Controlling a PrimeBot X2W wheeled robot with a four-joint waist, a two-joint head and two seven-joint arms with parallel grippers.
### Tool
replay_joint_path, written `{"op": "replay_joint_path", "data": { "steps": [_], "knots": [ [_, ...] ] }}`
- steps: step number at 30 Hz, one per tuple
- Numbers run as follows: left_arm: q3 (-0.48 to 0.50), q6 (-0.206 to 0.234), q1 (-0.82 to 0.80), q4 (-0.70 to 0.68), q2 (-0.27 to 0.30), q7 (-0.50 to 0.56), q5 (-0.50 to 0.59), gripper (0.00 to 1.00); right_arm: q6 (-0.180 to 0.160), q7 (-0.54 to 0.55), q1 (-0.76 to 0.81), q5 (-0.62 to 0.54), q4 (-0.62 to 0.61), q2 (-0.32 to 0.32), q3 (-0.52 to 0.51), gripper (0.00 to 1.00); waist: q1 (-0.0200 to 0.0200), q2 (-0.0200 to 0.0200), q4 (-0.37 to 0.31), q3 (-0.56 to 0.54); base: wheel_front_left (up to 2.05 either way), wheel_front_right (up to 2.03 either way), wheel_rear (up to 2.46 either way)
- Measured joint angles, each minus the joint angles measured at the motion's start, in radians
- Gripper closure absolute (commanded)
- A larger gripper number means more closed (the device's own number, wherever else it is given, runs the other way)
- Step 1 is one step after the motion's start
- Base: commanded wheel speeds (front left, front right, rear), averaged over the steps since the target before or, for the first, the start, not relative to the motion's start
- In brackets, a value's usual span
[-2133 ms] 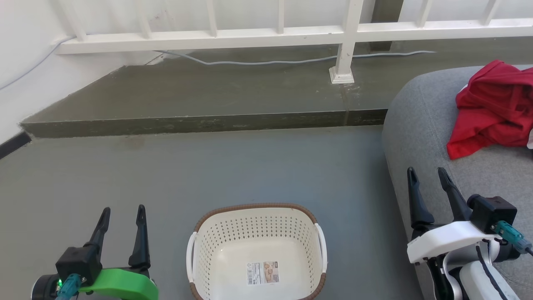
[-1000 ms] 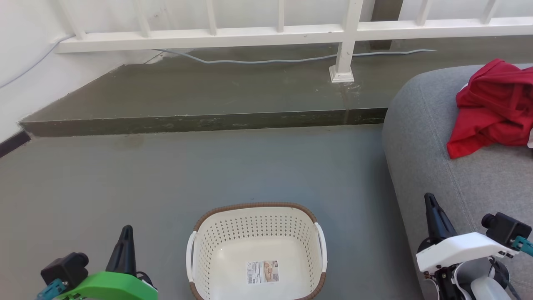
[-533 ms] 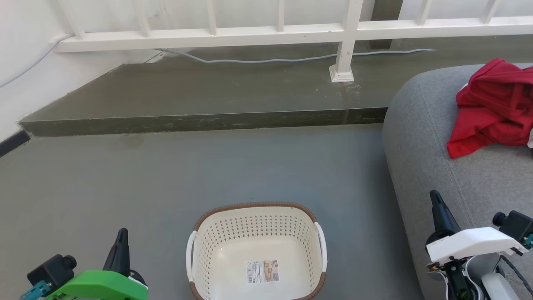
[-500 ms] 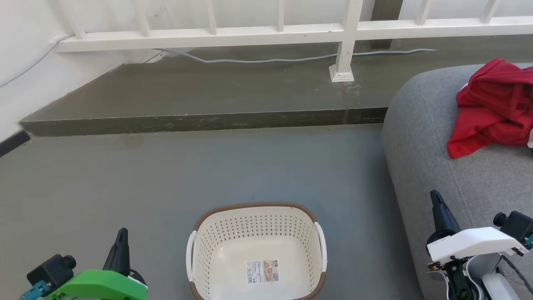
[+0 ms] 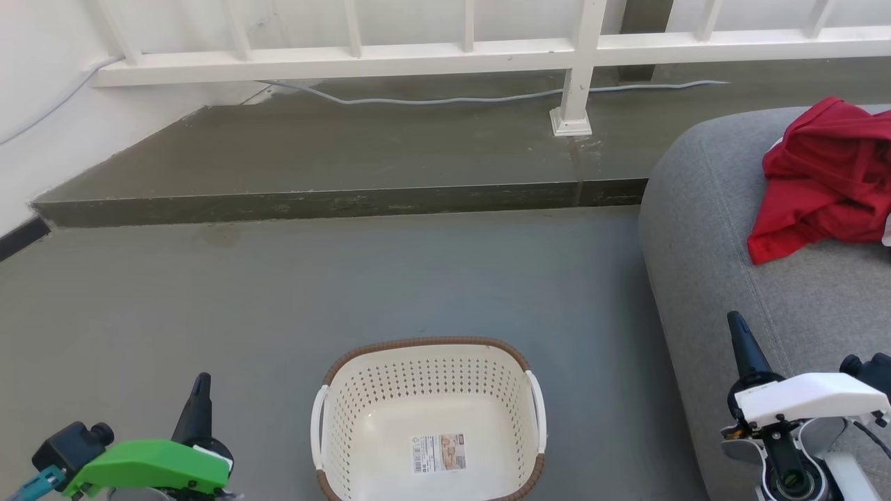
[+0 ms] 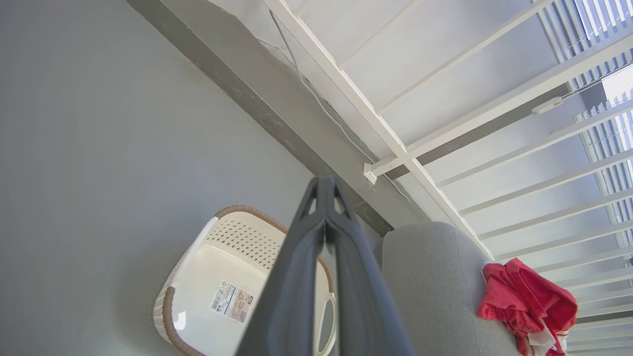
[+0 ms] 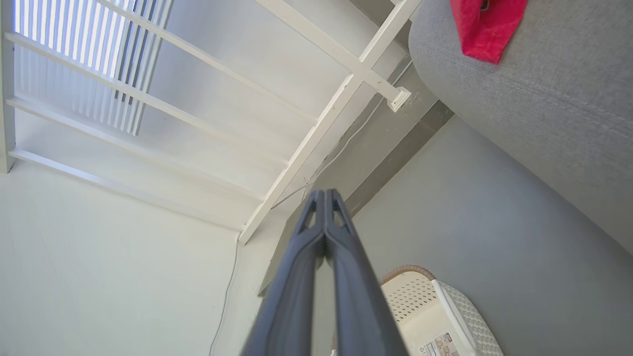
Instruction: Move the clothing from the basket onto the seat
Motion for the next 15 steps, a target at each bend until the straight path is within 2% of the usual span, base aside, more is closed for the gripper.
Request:
{"op": "replay_joint_path", "data": {
  "steps": [15],
  "knots": [
    [0.05,-0.031,-0.033,0.026,-0.012,0.044,-0.175,1.0,0.04,0.039,-0.026,0.187,0.027,0.009,-0.044,1.0,0.0,0.0,0.0,0.001,0.0,0.0,0.0]
  ]
}}
